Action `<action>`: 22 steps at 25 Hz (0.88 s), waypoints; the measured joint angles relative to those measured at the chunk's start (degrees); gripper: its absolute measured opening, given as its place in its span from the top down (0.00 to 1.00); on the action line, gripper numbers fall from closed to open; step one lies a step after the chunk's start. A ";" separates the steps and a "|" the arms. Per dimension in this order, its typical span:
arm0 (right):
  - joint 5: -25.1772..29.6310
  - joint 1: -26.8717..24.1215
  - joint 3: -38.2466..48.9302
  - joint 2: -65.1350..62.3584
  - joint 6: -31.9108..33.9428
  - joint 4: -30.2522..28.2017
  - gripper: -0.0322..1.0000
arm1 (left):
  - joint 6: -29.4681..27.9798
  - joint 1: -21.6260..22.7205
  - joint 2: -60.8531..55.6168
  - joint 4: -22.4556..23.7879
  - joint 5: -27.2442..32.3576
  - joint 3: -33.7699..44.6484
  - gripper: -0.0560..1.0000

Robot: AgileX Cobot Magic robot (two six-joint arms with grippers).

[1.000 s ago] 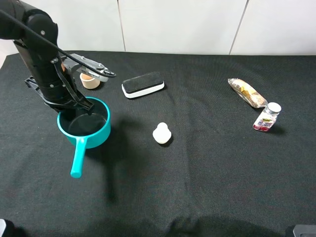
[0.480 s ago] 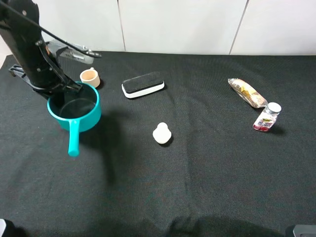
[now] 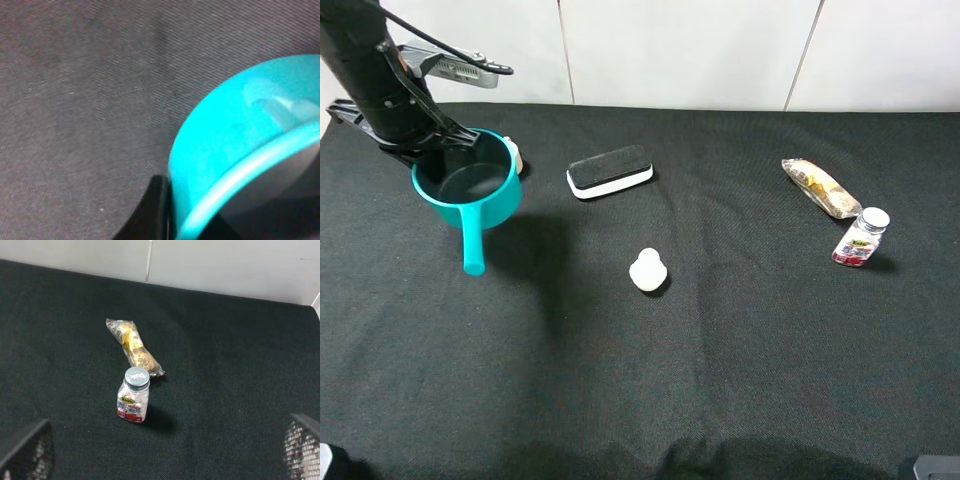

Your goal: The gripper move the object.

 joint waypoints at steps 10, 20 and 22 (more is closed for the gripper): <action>0.00 0.00 0.00 0.00 0.00 0.00 0.30 | -0.07 1.46 2.68 0.01 0.36 -4.55 0.88; 0.00 0.00 0.00 0.00 0.00 0.00 0.30 | 0.56 1.46 8.28 -1.22 1.90 -9.15 0.88; 0.00 0.00 0.00 0.00 0.00 0.00 0.30 | 1.18 1.46 9.54 -2.28 1.81 -9.89 0.88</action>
